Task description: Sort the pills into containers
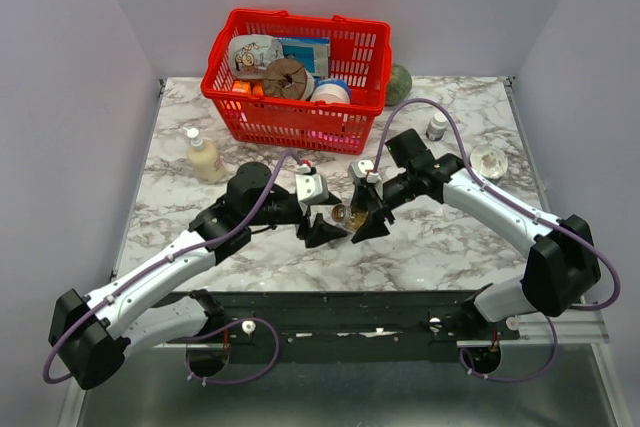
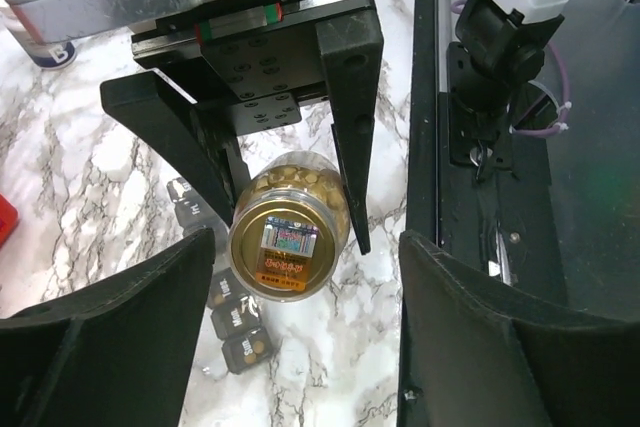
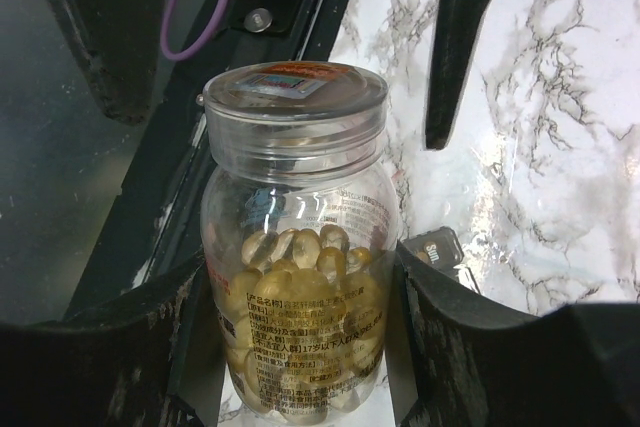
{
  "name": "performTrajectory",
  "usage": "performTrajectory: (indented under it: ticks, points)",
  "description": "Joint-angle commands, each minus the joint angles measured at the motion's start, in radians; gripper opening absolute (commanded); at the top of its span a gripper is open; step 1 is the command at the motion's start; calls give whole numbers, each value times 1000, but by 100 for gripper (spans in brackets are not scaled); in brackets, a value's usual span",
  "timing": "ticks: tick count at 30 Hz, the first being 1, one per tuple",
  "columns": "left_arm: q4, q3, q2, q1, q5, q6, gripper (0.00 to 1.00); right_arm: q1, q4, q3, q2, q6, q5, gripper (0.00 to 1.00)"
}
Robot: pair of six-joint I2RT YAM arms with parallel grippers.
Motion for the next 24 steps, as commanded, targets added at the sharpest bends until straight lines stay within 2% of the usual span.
performTrajectory:
  ticks: [1, 2, 5, 6, 8, 11, 15, 16, 18, 19, 20, 22, 23, 24]
  points:
    - [-16, 44, 36, -14, -4, 37, 76, 7, -10, 25, 4, -26, -37, 9]
    - [-16, 50, 39, -17, -7, 44, 74, 7, -8, 23, 4, -24, -35, 9]
    - [-36, 58, 42, -18, -29, 29, 48, 8, -4, 23, 4, -21, -31, 9]
    - [-35, 58, 42, -18, -55, 14, 22, 8, 5, 20, 4, -10, -22, 9]
    - [-32, 59, 36, -18, -82, -14, 0, 8, 18, 19, 2, 2, -9, 8]
    - [-36, 55, 18, -18, -164, -133, 0, 8, 71, 3, -16, 51, 35, 7]
    - [-70, 49, 13, -18, -303, -376, 0, 8, 212, -35, -56, 163, 125, 6]
    - [-88, 47, 18, -18, -369, -517, 0, 8, 240, -56, -64, 184, 173, 6]
    - [-96, 33, 30, -18, -418, -670, 0, 8, 321, -75, -81, 244, 225, 6]
    - [-101, 23, 31, -18, -452, -836, 0, 8, 346, -84, -93, 266, 283, 5]
    - [-111, 6, 34, -18, -507, -938, 0, 10, 369, -99, -98, 281, 312, 5]
    - [-174, 4, 57, -18, -538, -1099, 0, 8, 423, -110, -108, 319, 395, 4]
    - [-185, 3, 65, -18, -537, -1238, 0, 8, 432, -115, -110, 324, 417, 4]
    - [-182, 0, 73, -18, -537, -1294, 0, 10, 443, -118, -110, 329, 435, 4]
